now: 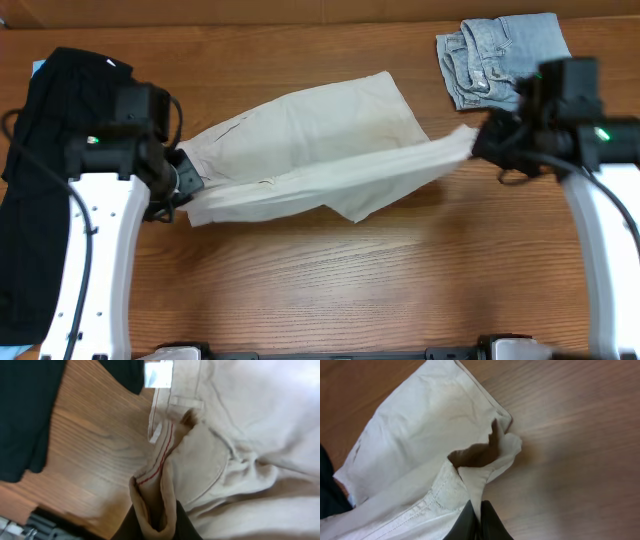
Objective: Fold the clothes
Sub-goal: 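Lift the bottom edge with both grippers and fold it up toward the waistband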
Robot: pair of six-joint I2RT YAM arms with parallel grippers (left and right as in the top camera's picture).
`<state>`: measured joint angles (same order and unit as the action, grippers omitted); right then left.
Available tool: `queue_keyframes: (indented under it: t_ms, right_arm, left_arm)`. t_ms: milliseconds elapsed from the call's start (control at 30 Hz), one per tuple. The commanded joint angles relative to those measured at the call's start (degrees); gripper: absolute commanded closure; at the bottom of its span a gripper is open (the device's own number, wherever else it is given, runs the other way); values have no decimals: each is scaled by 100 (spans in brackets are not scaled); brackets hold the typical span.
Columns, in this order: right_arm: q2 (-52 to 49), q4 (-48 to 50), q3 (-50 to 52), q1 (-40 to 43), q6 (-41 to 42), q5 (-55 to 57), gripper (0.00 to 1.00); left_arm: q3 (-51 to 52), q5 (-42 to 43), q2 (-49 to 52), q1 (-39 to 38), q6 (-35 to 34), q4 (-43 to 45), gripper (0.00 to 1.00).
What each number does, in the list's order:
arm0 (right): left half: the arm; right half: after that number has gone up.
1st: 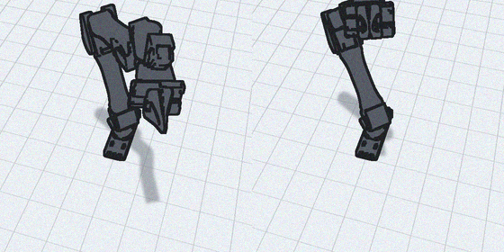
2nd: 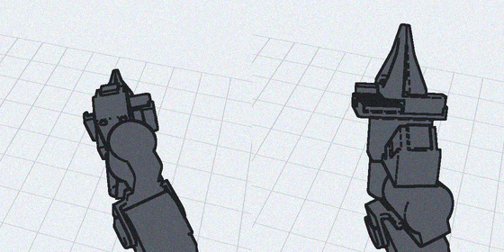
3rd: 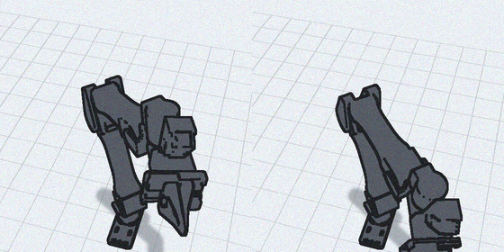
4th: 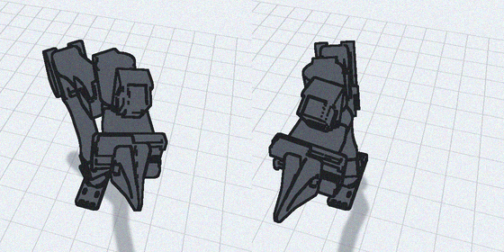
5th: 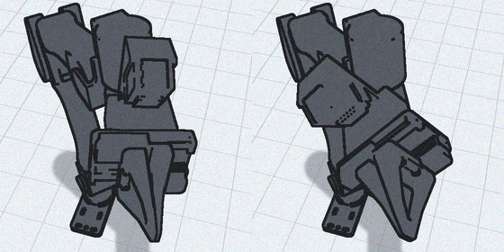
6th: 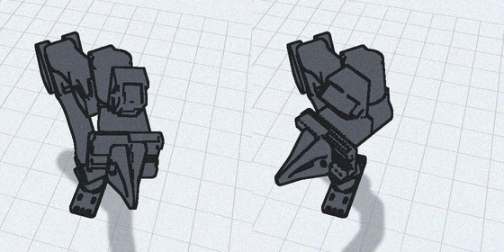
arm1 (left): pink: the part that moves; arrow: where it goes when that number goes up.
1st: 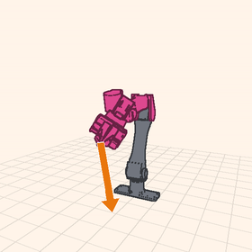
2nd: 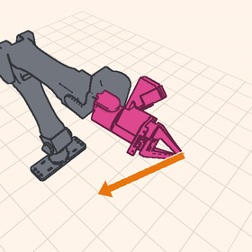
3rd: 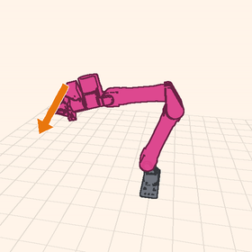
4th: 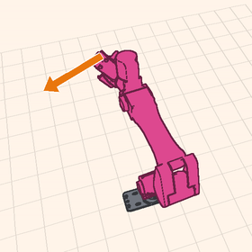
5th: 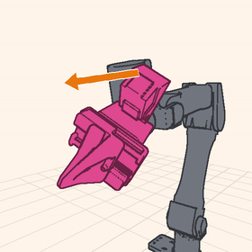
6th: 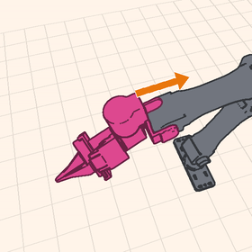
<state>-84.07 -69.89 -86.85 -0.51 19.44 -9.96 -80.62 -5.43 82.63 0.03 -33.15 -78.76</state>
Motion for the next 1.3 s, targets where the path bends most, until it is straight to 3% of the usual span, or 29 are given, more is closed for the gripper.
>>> queue_keyframes:
  t_ms: [0, 333, 633, 833, 867, 933, 967, 1033, 1067, 1267]
  right_arm:
    - [-470, 393, -138, 13, -151, 385, 96]
    - [-1742, 2022, -138, -256, -195, 85, 96]
    - [-2153, 3381, -138, -960, -186, 544, 96]
    - [-2354, 4087, -136, -1091, -168, 693, 96]
    - [-2428, 4225, -136, -1099, -168, 693, 95]
    - [-2555, 4533, -136, -1108, -170, 691, 73]
    - [-2608, 4653, -136, -1108, -170, 686, 54]
    - [-2706, 4843, -136, -1110, -177, 688, 6]
    - [-2717, 4876, -136, -1110, -177, 691, 0]
    - [-2518, 4559, -138, -1093, -190, 688, 0]
  left_arm:
    - [732, -570, -26, 70, -229, 566, 96]
    - [2299, -994, 260, 81, -835, 2935, 96]
    - [2363, -1665, 577, 81, -973, 4470, 95]
    - [2363, -2004, 577, 81, -973, 5480, 90]
    - [2363, -2120, 577, 81, -975, 5593, 85]
    - [2363, -2374, 577, 83, -975, 5840, 68]
    - [2363, -2483, 577, 85, -975, 5954, 50]
    - [2361, -2603, 577, 122, -973, 6238, 7]
    - [2352, -2597, 577, 170, -973, 6402, 0]
    - [1897, -1298, 575, 540, -612, 6435, 0]
